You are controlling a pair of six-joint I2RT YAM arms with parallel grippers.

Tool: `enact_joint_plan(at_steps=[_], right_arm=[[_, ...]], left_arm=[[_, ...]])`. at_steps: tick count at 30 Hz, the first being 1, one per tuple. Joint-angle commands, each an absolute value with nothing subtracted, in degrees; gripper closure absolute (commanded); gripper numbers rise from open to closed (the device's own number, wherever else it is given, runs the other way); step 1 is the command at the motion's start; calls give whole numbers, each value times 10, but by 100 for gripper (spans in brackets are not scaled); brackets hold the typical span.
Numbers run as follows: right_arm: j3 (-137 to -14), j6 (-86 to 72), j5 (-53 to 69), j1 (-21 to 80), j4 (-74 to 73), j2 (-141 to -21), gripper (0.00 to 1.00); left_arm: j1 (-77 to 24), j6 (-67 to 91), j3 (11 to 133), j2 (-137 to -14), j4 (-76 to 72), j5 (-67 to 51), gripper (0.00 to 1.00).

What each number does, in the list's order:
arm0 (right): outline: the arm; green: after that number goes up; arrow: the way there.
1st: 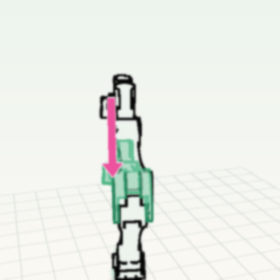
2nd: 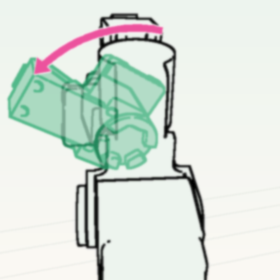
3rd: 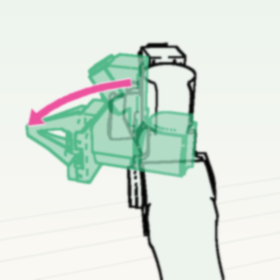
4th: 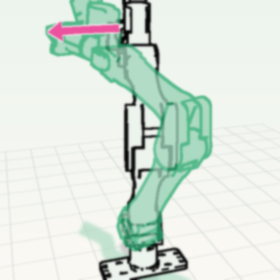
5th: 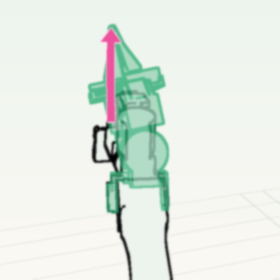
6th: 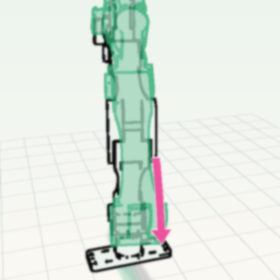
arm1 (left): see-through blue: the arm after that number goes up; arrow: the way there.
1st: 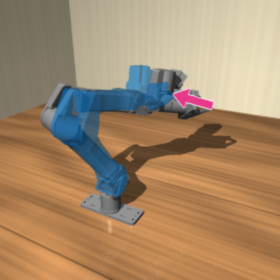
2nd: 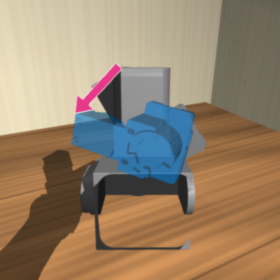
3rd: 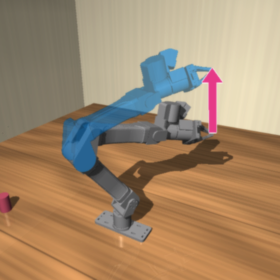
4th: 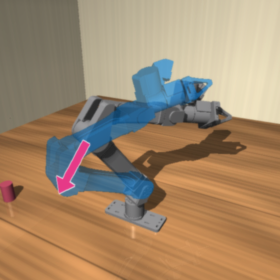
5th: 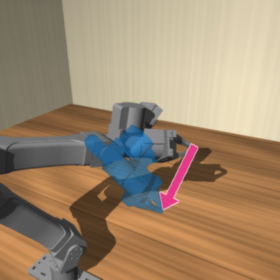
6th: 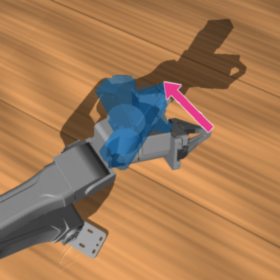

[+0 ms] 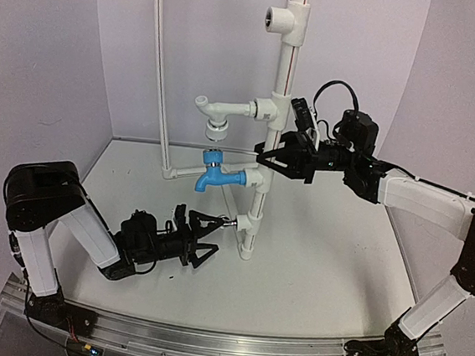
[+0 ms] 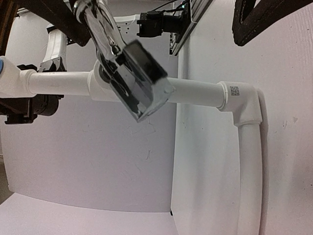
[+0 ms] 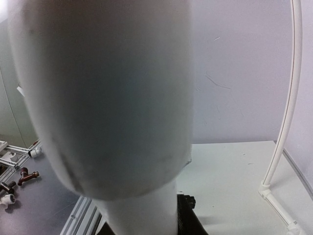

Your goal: Install the water faucets

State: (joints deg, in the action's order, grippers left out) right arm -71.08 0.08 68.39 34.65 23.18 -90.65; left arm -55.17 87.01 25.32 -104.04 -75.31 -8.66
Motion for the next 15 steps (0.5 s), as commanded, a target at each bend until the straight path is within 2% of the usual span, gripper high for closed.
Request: enact_joint_plan(at_steps=[1, 9, 15], right_arm=[[-702, -82, 672, 345, 111, -923, 100], [-706, -80, 673, 345, 109, -927, 100], [-704, -81, 673, 345, 108, -927, 100]], left_arm=[[-554, 893, 273, -1054, -861, -84, 0], [-548, 843, 273, -1045, -861, -44, 0], [-538, 756, 296, -1058, -862, -61, 1]])
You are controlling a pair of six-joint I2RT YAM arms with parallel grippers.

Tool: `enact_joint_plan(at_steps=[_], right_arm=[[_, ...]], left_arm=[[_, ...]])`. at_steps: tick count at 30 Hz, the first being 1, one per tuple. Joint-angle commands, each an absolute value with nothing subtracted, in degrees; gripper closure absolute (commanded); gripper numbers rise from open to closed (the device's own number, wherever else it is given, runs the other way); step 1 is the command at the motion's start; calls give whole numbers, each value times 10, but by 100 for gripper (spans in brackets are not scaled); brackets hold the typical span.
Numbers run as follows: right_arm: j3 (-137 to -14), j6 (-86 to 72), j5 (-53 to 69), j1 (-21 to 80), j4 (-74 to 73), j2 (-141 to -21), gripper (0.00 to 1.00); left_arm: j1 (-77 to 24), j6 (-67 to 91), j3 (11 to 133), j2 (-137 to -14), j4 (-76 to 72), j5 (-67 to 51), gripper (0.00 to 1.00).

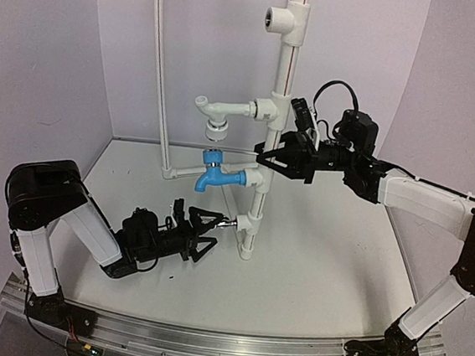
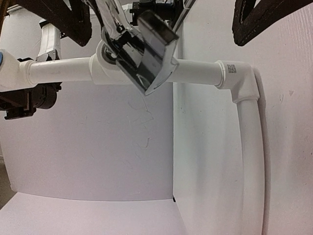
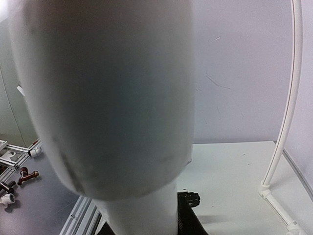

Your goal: Install the water faucets

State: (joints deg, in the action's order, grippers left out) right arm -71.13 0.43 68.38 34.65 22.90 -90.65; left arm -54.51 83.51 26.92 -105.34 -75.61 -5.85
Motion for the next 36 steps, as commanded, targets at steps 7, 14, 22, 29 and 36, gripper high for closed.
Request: enact_joint_plan(at_steps=[7, 14, 22, 29, 36], right_arm=[[-706, -81, 673, 345, 107, -925, 100], [-706, -80, 672, 345, 105, -921, 100], [-707, -77, 673, 345, 103, -923, 100], [-709, -76, 672, 345, 102, -925, 100], [-709, -76, 671, 345, 100, -925, 100]], left_arm=[[-521, 736, 333, -1068, -862, -107, 21], [-514, 719, 353, -1080, -862, -146, 45], [-513, 555, 321, -1028, -862, -169, 47], [-513, 400, 317, -1008, -857, -227, 45], [-510, 298, 329, -975, -766, -242, 29]])
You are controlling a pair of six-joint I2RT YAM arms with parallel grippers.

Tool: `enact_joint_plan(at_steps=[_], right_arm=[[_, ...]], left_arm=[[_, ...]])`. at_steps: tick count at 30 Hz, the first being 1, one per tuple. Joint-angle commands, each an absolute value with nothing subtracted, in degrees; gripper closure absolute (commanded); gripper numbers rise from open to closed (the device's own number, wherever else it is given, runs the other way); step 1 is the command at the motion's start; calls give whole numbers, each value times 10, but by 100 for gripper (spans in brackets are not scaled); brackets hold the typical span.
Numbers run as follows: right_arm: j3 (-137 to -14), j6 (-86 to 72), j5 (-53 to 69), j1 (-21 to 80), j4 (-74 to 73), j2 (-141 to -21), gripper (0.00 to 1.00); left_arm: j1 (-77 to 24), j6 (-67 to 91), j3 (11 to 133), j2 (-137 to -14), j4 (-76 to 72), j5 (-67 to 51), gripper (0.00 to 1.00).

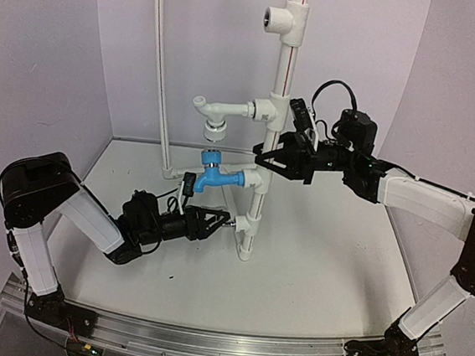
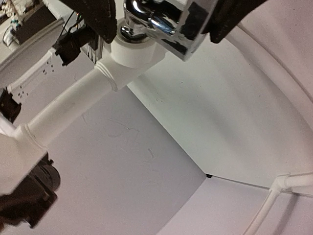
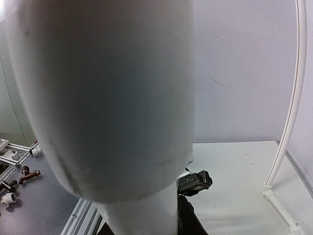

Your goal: Install the water faucets

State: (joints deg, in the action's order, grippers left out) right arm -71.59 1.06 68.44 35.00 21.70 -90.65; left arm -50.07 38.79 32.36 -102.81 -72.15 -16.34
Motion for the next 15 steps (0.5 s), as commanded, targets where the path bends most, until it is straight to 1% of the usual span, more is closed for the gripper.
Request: enact_joint_plan(at_steps=[1, 3, 6, 10, 15], right_arm=[[-709, -76, 671, 345, 99, -925, 100], [-709, -76, 670, 345, 99, -925, 100], [-711, -75, 671, 345, 98, -926, 100], [-711, -75, 671, 345, 98, -925, 100], [-710, -75, 671, 345, 97, -924, 100]], left_arm=[[-508, 294, 334, -970, -749, -245, 27], [-505, 289, 345, -958, -718, -255, 23], [-502, 283, 355, -950, -697, -274, 23], [-500, 292, 338, -948, -733, -277, 23], [-491, 306, 325, -947, -764, -279, 16]])
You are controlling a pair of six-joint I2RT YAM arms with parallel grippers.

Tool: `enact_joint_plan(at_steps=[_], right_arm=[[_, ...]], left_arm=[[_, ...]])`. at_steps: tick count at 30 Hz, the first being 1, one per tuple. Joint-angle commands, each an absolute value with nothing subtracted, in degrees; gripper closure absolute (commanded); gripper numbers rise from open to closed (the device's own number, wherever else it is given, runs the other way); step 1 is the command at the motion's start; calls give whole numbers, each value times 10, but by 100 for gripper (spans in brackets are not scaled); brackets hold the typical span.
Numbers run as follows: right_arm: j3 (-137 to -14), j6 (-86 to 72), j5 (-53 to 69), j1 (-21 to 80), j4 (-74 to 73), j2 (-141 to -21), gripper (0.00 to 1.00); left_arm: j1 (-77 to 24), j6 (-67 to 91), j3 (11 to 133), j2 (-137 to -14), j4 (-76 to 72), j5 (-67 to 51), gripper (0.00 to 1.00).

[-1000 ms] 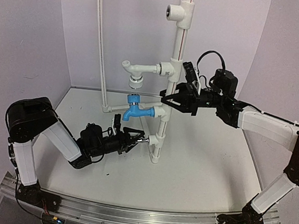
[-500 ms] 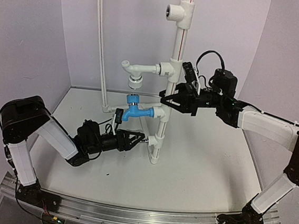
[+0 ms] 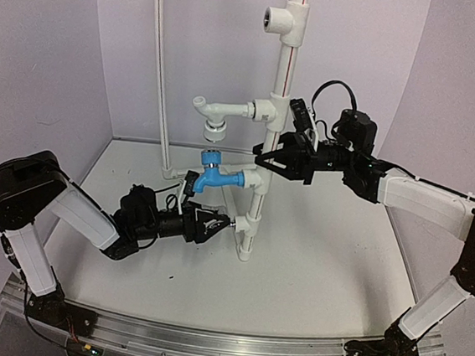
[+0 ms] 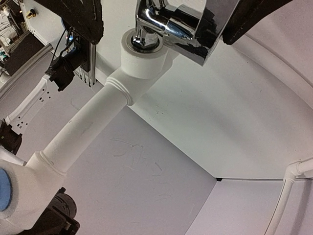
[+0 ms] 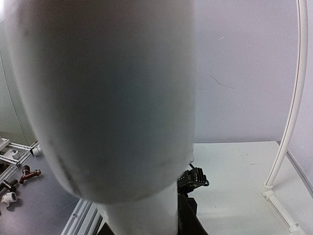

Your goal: Install the water faucets

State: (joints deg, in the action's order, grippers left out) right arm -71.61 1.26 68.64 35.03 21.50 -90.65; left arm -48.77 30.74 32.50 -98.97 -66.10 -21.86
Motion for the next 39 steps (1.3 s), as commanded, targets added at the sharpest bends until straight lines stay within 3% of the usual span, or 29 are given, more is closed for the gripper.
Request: enact_joint_plan(at_steps=[1, 6, 14, 18, 35, 39], right_arm=[[-710, -75, 670, 345, 96, -923, 100], [-709, -75, 670, 345, 95, -921, 100], [-708, -72, 668, 345, 93, -917, 100], [-708, -67, 667, 345, 88, -917, 100], [-710, -57, 664, 345, 77, -917, 100], [-711, -54, 664, 345, 74, -920, 100]], left_arm=[[-488, 315, 325, -948, -768, -278, 14], [-448, 419, 331, -973, -810, -289, 12], [-415, 517, 378, -1051, -862, -367, 40], [-415, 507, 382, -1045, -861, -385, 45], [-414, 591, 290, -997, -799, -262, 16], [-415, 650, 259, -1008, -850, -261, 8]])
